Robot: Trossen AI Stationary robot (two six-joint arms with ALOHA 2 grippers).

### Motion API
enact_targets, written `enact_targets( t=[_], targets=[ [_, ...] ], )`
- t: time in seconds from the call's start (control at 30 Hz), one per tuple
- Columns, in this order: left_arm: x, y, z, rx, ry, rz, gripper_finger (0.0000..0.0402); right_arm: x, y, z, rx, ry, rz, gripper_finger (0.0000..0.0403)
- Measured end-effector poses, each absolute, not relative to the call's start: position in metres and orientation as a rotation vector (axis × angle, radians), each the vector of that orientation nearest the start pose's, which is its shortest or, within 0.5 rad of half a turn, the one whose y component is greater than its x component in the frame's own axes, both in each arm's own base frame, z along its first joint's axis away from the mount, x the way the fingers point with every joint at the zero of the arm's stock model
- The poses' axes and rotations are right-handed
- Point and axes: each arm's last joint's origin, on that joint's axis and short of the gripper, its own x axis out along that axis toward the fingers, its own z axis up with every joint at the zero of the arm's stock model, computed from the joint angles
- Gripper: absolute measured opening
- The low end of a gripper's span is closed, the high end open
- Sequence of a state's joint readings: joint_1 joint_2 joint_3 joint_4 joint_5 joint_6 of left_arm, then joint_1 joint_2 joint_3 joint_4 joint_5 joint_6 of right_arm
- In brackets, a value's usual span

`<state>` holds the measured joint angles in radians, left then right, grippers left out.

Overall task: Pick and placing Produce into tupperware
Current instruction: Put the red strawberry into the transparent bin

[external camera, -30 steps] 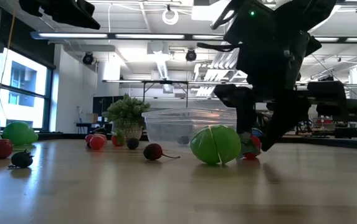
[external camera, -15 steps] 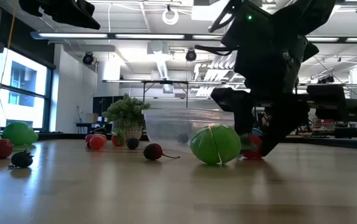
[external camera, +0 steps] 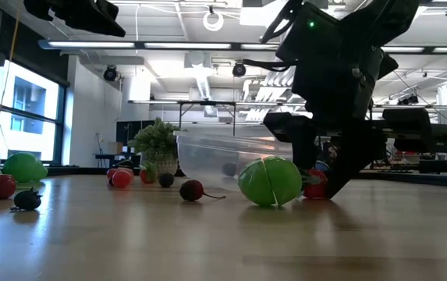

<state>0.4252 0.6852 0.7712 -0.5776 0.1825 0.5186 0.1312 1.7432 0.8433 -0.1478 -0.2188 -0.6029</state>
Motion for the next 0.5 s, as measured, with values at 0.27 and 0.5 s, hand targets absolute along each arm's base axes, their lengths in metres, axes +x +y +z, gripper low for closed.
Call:
enact_targets(
  t=[0.27, 0.5],
  targets=[
    [0.1290, 0.0527, 0.3060, 0.359, 0.518, 0.110, 0.0001, 0.3091, 0.0470, 0.1258, -0.497, 0.922, 0.618, 0.0168],
    [0.1291, 0.0527, 0.3060, 0.359, 0.518, 0.110, 0.0001, 0.3092, 0.0470, 0.1260, -0.497, 0.921, 0.617, 0.0138]
  ],
)
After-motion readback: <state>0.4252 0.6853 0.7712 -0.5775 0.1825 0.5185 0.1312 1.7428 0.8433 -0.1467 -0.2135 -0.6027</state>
